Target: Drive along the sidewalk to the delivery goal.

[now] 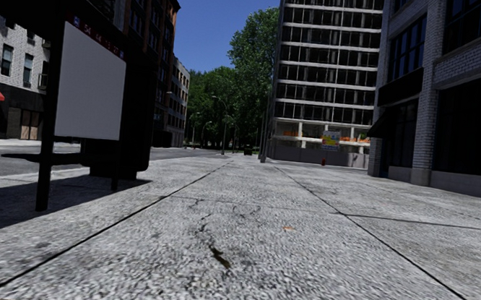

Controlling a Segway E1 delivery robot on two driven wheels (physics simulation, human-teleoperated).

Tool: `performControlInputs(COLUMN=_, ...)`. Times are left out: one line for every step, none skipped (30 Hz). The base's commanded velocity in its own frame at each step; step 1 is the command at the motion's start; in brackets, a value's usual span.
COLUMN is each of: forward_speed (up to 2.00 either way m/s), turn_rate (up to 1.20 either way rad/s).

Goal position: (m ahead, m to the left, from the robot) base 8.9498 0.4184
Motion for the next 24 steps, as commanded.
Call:
performControlInputs(forward_speed=2.00, turn_rate=0.32)
performControlInputs(forward_speed=2.00, turn_rate=0.32)
performControlInputs(forward_speed=2.00, turn_rate=0.33)
performControlInputs(forward_speed=2.00, turn_rate=0.33)
performControlInputs(forward_speed=2.00, turn_rate=0.33)
performControlInputs(forward_speed=2.00, turn_rate=0.33)
performControlInputs(forward_speed=2.00, turn_rate=0.33)
performControlInputs(forward_speed=2.00, turn_rate=0.33)
performControlInputs(forward_speed=2.00, turn_rate=0.33)
performControlInputs(forward_speed=2.00, turn_rate=0.33)
performControlInputs(forward_speed=2.00, turn_rate=0.32)
performControlInputs(forward_speed=2.00, turn_rate=0.32)
performControlInputs(forward_speed=2.00, turn_rate=0.24)
performControlInputs(forward_speed=2.00, turn_rate=0.00)
performControlInputs(forward_speed=2.00, turn_rate=0.00)
performControlInputs(forward_speed=2.00, turn_rate=0.00)
performControlInputs(forward_speed=2.00, turn_rate=0.00)
performControlInputs(forward_speed=2.00, turn_rate=0.00)
performControlInputs(forward_speed=2.00, turn_rate=0.00)
performControlInputs(forward_speed=2.00, turn_rate=0.00)
performControlInputs(forward_speed=2.00, turn_rate=0.00)
performControlInputs(forward_speed=2.00, turn_rate=0.00)
performControlInputs(forward_speed=2.00, turn_rate=0.00)
performControlInputs(forward_speed=2.00, turn_rate=0.00)
